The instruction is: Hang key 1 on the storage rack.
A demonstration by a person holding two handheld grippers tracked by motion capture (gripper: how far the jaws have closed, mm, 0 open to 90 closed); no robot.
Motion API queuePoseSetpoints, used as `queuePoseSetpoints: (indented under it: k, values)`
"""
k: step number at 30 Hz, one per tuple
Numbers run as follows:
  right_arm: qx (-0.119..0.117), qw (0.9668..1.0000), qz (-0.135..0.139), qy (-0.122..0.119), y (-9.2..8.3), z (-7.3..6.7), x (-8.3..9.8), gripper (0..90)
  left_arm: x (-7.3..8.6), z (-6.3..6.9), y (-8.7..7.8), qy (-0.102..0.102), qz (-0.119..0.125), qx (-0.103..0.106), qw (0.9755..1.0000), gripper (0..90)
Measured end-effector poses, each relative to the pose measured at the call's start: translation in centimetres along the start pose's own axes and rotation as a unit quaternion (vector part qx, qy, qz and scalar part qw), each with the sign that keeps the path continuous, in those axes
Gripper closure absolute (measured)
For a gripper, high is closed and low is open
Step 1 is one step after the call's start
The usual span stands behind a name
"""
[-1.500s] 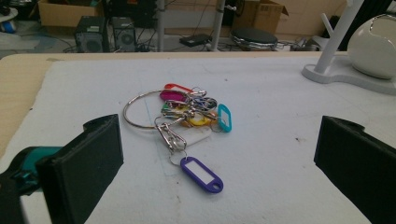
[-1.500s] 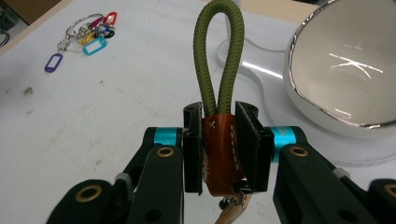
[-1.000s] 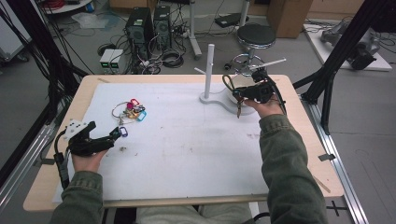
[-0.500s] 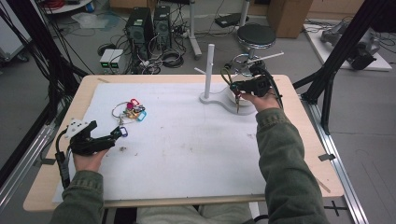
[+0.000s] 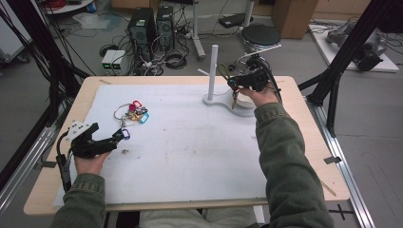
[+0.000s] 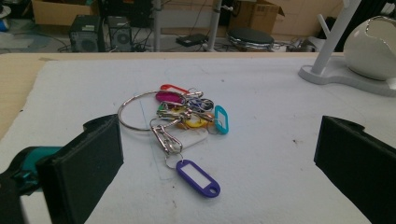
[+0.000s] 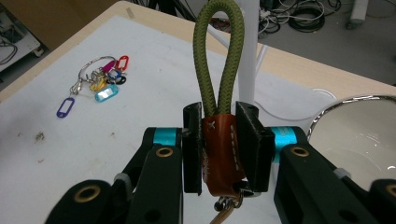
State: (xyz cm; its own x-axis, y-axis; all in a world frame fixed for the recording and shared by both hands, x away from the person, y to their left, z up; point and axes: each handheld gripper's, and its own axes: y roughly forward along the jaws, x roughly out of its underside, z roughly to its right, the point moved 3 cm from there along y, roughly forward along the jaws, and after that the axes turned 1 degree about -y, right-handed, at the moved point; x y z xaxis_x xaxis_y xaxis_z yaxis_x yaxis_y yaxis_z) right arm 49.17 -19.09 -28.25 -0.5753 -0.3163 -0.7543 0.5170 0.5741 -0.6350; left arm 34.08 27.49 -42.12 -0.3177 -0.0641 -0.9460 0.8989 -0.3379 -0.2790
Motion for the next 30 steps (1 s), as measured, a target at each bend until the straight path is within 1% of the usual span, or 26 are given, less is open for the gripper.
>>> queuePoseSetpoints:
  k: [2, 3, 4, 5, 7, 11, 12, 14, 17, 19, 20, 21, 22, 23, 24, 25, 27, 29, 30]
  values:
    - [-0.001, 1.0000, -0.004, -0.001, 0.3, -0.2, -0.4, 72.6, 0.0, 0.0, 0.0, 0.000, 0.001, 0.000, 1.0000, 1.7]
    - [0.003, 0.9999, -0.007, -0.008, 0.4, -0.4, -0.6, 72.6, 0.0, 0.0, 0.0, 0.000, 0.000, 0.000, 1.0000, 1.7]
    - [0.003, 0.9999, -0.008, -0.009, 0.5, -0.6, -0.8, 72.6, 0.0, -0.1, 0.0, 0.000, 0.000, 0.001, 1.0000, 1.7]
    - [0.002, 0.9999, -0.005, -0.013, 0.7, -0.7, -1.1, 72.5, 0.0, -0.1, 0.0, 0.000, 0.000, 0.000, 1.0000, 1.7]
    - [0.005, 0.9999, -0.004, -0.010, 1.0, -0.9, -1.4, 72.5, 0.0, -0.1, 0.0, -0.001, 0.001, 0.000, 1.0000, 1.7]
    - [0.016, 0.9997, -0.015, -0.006, 1.8, -0.6, -1.3, 72.4, 0.0, -0.1, 0.0, -0.001, 0.001, 0.000, 1.0000, 1.7]
    - [0.020, 0.9997, -0.016, -0.006, 2.0, -0.5, -1.3, 72.4, 0.0, -0.1, 0.0, -0.001, 0.001, 0.000, 1.0000, 1.7]
    - [0.021, 0.9996, -0.016, -0.004, 2.4, -0.4, -1.3, 72.3, 0.0, -0.1, 0.0, 0.000, 0.000, 0.000, 1.0000, 1.7]
    - [0.032, 0.9992, -0.023, -0.004, 3.0, -0.2, -1.2, 71.9, 0.0, -0.1, 0.0, 0.000, 0.000, 0.000, 1.0000, 1.7]
    - [0.037, 0.9989, -0.027, -0.007, 3.4, -0.1, -1.1, 71.7, 0.0, -0.1, 0.0, 0.000, 0.000, 0.000, 1.0000, 1.7]
    - [0.037, 0.9989, -0.028, -0.008, 3.5, -0.1, -1.0, 73.4, 0.0, -0.1, 0.0, 0.001, -0.002, 0.000, 1.0000, 1.7]
    - [0.037, 0.9989, -0.027, -0.013, 3.5, -0.2, -1.1, 73.3, 0.0, -0.1, 0.0, 0.000, -0.002, 0.000, 1.0000, 1.7]
    - [0.038, 0.9989, -0.024, -0.014, 3.5, -0.3, -1.1, 72.0, 0.0, -0.1, 0.0, 0.001, -0.002, 0.000, 1.0000, 1.7]
    - [0.039, 0.9990, -0.019, -0.013, 3.4, -0.4, -1.2, 68.5, 0.0, -0.1, 0.0, 0.000, -0.002, 0.000, 1.0000, 1.7]
    - [0.041, 0.9989, -0.017, -0.015, 3.3, -0.5, -1.2, 62.6, 0.0, -0.1, 0.0, -0.001, -0.002, 0.001, 1.0000, 1.7]
    - [0.045, 0.9987, -0.018, -0.017, 3.3, -0.5, -1.2, 56.7, 0.0, -0.1, 0.0, 0.001, -0.002, 0.002, 1.0000, 1.7]
    - [0.055, 0.9981, -0.021, -0.020, 3.0, -0.6, -0.9, 47.5, 0.0, 0.0, 0.0, 0.001, -0.003, 0.002, 1.0000, 1.7]
    - [0.058, 0.9979, -0.020, -0.022, 2.7, -0.5, -0.6, 37.2, 0.0, 0.0, 0.0, 0.000, -0.003, 0.001, 1.0000, 1.7]
    - [0.058, 0.9978, -0.024, -0.021, 2.5, -0.5, -0.4, 31.5, 0.0, 0.0, -0.1, 0.000, -0.003, 0.002, 1.0000, 1.7]
